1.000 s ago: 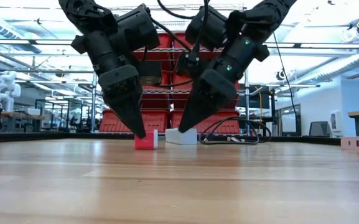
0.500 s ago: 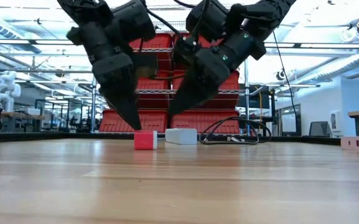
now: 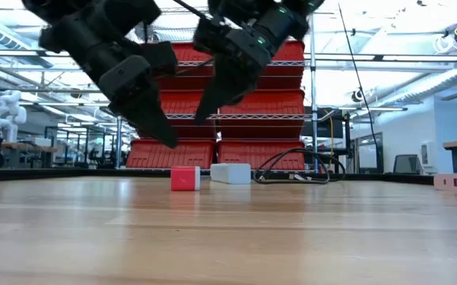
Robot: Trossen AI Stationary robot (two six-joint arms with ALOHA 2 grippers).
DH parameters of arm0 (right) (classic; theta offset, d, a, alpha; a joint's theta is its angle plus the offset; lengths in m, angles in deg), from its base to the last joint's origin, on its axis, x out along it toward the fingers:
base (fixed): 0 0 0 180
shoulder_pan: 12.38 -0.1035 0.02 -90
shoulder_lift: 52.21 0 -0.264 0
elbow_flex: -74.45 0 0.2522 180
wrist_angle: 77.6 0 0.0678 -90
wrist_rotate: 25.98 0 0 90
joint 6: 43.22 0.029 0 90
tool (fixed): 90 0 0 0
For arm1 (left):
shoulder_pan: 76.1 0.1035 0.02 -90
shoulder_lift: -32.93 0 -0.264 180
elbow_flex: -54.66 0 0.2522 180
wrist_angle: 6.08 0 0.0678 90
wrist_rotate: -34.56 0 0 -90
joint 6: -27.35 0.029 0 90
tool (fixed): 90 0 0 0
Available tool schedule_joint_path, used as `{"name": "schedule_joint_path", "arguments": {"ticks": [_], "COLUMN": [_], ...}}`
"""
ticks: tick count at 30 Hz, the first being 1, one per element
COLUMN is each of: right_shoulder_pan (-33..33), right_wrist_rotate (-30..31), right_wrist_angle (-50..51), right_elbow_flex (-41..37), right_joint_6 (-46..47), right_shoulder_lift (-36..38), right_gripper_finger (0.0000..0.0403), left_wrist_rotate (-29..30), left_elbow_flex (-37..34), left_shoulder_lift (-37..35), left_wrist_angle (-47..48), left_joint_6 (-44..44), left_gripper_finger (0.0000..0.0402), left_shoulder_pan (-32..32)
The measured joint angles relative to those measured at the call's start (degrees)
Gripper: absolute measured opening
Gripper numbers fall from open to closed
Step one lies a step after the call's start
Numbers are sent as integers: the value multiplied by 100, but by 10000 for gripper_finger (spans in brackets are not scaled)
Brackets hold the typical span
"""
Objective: Insert USB
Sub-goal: Insert the pink charger adapter into the top white outlet extension
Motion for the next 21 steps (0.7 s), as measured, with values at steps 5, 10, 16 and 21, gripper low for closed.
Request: {"name": "schedule_joint_path", "arguments": {"ticks": [5,10,16,21], "right_shoulder_pan": [0,-2,-9,-7], "right_wrist_rotate": [34,57,60,60], "right_wrist_angle": [1369,2212,2822,2870], "right_elbow_flex": [1202,2257,3033,3079], "right_joint_6": [-367,-488,-565,-579], "right_shoulder_lift": [-711,-1407,-1936,-1854], "right_gripper_finger": [228,229,229,229], "left_wrist_rotate": [585,1267,1025,697], "left_elbow_flex": [-570,-1049,-1396,-1513], "left_shoulder_lift": [-261,-580,-778,-717], "left_wrist_angle": [-636,-716,-772,-294], "left_joint_6": [-154,-434,-700,-1019], "left_gripper_finger": [186,186,186,186], "left_shoulder_pan": [-316,-610,-682,-682]}}
